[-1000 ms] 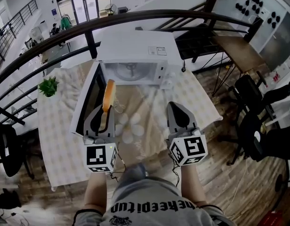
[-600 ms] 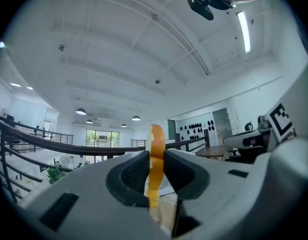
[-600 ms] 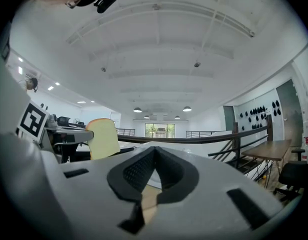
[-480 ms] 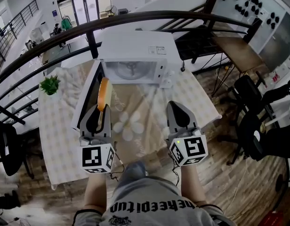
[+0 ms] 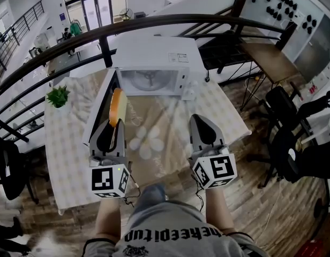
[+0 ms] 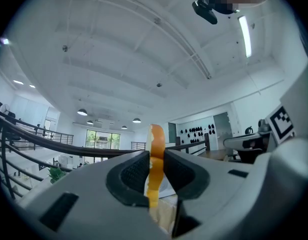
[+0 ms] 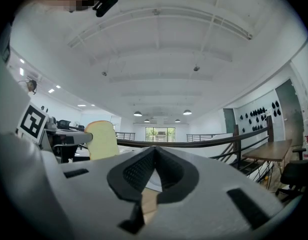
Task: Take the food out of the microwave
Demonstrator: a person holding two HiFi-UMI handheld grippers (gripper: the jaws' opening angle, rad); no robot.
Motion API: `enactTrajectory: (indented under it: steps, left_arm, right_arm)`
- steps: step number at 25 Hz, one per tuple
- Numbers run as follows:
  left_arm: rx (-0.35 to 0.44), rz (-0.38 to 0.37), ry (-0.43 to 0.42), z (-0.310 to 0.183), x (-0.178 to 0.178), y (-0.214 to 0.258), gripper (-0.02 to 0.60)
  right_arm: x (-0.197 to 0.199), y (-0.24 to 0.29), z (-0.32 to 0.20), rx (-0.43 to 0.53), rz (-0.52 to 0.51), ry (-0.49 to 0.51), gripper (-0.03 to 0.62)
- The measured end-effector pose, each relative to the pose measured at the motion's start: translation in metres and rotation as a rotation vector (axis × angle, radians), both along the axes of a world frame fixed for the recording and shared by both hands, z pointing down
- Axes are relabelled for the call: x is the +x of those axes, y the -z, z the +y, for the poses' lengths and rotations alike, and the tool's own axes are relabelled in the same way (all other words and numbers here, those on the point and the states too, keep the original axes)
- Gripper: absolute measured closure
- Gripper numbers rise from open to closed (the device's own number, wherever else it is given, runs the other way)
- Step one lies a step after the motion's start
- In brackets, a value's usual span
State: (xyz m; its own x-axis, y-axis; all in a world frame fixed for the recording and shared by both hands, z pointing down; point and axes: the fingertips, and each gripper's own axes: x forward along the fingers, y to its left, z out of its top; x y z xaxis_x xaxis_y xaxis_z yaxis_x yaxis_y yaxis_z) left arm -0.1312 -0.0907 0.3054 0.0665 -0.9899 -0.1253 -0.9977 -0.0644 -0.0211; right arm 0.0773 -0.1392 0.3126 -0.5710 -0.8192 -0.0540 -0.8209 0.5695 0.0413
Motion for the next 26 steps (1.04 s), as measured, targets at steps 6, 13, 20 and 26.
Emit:
enactTrajectory:
  steps: [6, 13, 20, 26]
  left_arm:
    - [0.004, 0.007, 0.002, 0.007, 0.000, 0.004, 0.502]
    - [0.014, 0.014, 0.003, 0.013, -0.001, 0.004, 0.502]
    - [0.012, 0.018, 0.005, 0.018, 0.000, 0.003, 0.501]
    - [0.018, 0.022, 0.010, 0.024, -0.001, 0.004, 0.502]
  right_arm:
    - [0.000, 0.005, 0.005, 0.009, -0.007, -0.001, 0.589]
    - [0.000, 0.006, 0.010, 0.012, -0.007, 0.002, 0.589]
    - [0.002, 0.004, 0.014, 0.008, -0.012, 0.001, 0.589]
    - [0.004, 0.002, 0.019, 0.004, -0.015, 0.000, 0.589]
